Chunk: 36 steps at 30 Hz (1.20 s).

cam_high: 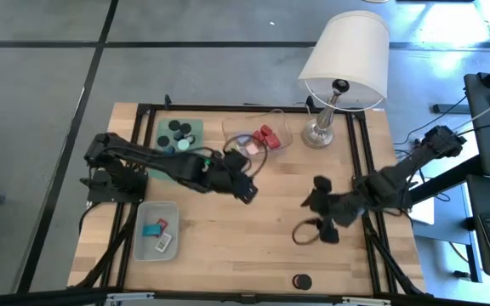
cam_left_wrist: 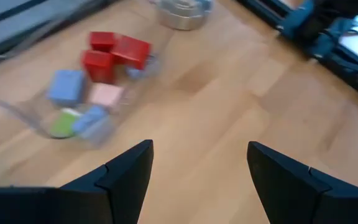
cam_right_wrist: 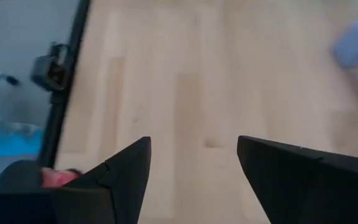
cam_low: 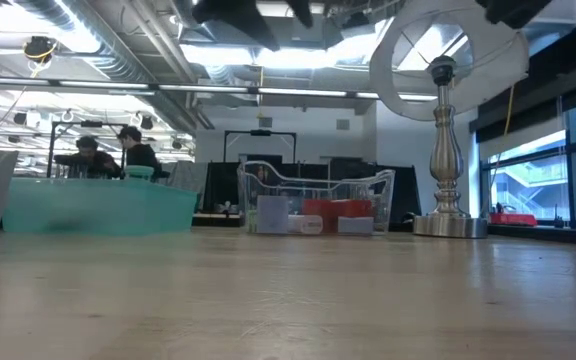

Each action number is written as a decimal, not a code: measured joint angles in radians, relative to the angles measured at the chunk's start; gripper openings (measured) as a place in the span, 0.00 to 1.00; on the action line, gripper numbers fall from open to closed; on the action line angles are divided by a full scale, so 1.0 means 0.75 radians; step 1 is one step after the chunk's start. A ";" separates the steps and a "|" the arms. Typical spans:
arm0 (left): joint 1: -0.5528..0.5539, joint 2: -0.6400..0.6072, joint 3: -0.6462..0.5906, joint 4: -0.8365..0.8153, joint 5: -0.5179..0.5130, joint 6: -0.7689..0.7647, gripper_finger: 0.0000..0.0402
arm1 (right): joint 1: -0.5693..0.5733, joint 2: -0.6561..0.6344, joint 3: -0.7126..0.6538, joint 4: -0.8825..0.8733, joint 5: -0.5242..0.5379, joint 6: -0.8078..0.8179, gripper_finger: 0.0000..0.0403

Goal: Pick & Place Office items
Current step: Put the red hourglass into the green bin

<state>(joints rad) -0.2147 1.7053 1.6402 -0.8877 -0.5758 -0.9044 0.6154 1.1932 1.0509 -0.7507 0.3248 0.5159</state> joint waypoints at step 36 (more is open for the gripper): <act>-0.095 0.083 0.000 0.069 0.197 0.095 0.64 | 0.257 0.282 -0.229 0.828 -0.088 0.178 0.60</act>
<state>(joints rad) -0.2863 1.7676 1.6402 -0.8357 -0.4278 -0.8333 0.8082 1.4048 0.8795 -0.1300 0.2585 0.6496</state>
